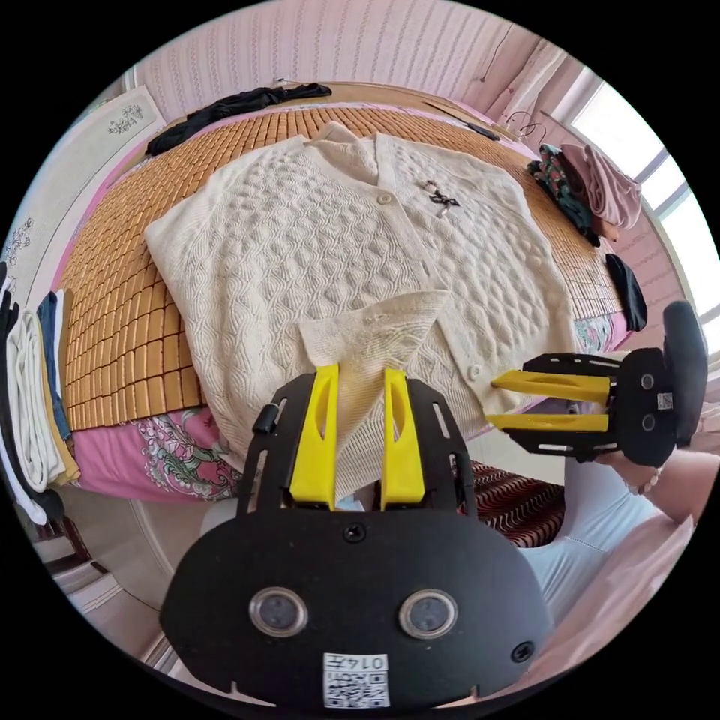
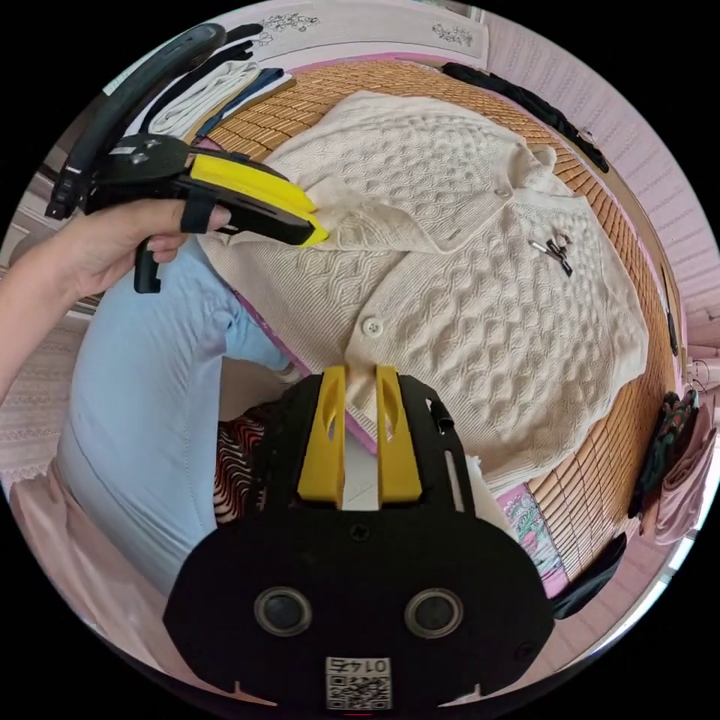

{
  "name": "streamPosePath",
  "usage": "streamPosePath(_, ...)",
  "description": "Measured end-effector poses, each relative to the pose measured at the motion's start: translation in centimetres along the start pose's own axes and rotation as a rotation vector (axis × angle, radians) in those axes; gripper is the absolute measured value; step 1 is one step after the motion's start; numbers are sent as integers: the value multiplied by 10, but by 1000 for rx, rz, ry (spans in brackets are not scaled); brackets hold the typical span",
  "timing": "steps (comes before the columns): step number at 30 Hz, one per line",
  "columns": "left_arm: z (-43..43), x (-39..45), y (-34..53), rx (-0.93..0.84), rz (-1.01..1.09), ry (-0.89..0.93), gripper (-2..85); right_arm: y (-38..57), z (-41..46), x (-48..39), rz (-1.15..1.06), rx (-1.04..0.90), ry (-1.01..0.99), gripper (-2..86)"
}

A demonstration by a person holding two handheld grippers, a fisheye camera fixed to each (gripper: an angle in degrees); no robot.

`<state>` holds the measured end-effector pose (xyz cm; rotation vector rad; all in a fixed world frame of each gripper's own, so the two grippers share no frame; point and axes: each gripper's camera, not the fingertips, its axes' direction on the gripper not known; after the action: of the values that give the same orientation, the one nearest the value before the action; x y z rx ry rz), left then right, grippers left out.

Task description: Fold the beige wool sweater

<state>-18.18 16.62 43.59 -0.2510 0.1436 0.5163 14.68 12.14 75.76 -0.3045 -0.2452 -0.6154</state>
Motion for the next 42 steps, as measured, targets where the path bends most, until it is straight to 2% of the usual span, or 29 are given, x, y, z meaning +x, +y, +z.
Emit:
streamPosePath(5,-1,10,-4,-6,38,13,20,-1,-14,20,71,24,-97,6)
streamPosePath(9,-37,26,8,158,61,34,-2,6,-38,22,39,116,-132,3)
streamPosePath(13,-51,66,21,264,232,57,-7,-2,-46,6,-84,113,-97,11)
streamPosePath(17,-19,102,23,164,393,-39,-4,-8,-29,1,-107,32,-45,37)
streamPosePath(19,4,119,21,45,456,-121,1,0,-29,5,-118,10,-119,57)
streamPosePath(22,-2,136,23,78,556,-114,5,28,-43,21,-101,25,-185,80)
streamPosePath(26,-14,136,19,137,523,-56,19,74,-61,71,93,81,-116,68)
streamPosePath(29,3,126,6,87,428,-30,37,92,-64,110,247,86,-140,64)
streamPosePath(32,23,125,-12,35,377,80,43,106,-63,134,361,108,-124,55)
streamPosePath(35,48,138,-28,-6,381,52,36,113,-43,148,408,21,-118,50)
streamPosePath(36,64,141,-34,-64,389,30,33,117,-46,150,404,46,-124,49)
streamPosePath(40,68,128,-44,-55,351,139,10,140,-61,171,408,87,-220,61)
streamPosePath(42,55,126,-46,-4,363,103,4,159,-74,186,439,148,-240,65)
